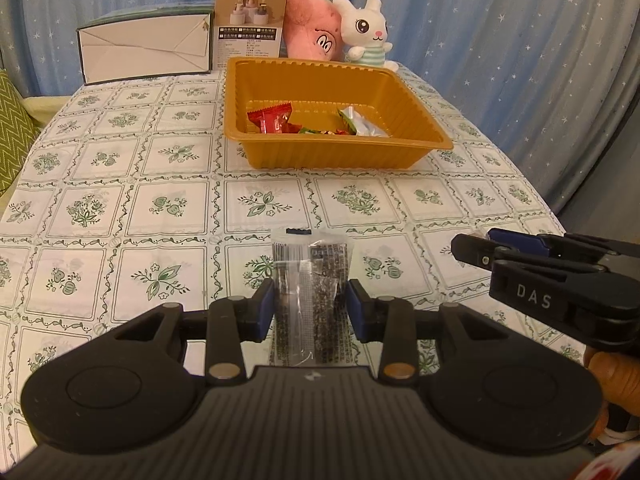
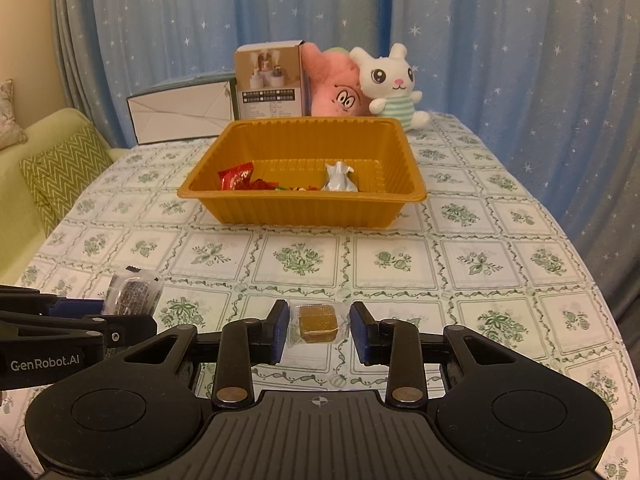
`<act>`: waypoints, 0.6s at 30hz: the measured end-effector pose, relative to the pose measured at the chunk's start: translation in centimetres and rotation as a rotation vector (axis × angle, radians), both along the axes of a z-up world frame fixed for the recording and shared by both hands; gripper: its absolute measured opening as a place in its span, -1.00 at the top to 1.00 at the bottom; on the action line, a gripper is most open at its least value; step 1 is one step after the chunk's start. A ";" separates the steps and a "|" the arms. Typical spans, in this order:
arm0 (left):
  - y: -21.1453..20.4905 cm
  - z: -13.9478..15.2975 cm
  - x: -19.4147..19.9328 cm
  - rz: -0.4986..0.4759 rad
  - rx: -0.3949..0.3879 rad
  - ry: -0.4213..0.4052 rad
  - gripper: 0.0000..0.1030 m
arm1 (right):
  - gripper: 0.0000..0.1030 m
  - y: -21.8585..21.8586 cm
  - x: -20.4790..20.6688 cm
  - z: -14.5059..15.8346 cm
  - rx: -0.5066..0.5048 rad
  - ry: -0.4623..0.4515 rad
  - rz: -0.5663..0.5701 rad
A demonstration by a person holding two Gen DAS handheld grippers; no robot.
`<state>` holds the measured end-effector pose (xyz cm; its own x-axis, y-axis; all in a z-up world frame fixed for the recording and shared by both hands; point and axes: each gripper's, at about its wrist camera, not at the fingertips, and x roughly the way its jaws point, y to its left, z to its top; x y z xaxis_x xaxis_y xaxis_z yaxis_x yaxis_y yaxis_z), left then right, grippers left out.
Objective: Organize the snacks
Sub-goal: 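Grasp the clear seaweed packet with the left tool while the right tool grasps the brown square candy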
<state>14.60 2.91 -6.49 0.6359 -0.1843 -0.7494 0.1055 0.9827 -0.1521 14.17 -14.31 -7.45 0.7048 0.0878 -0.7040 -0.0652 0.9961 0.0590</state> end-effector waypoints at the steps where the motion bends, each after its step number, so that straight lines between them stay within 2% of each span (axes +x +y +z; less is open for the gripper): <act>1: -0.1 0.1 -0.1 0.000 0.000 -0.001 0.33 | 0.34 -0.1 -0.1 0.1 0.001 -0.002 -0.001; 18: -1.0 1.5 -0.6 -0.008 0.000 -0.017 0.33 | 0.34 -1.1 -1.1 1.5 0.016 -0.018 -0.013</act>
<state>13.96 1.93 -5.03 0.6473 -0.1896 -0.7383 0.1161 0.9818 -0.1503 13.07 -15.38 -5.93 0.7187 0.0897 -0.6895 -0.0532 0.9958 0.0741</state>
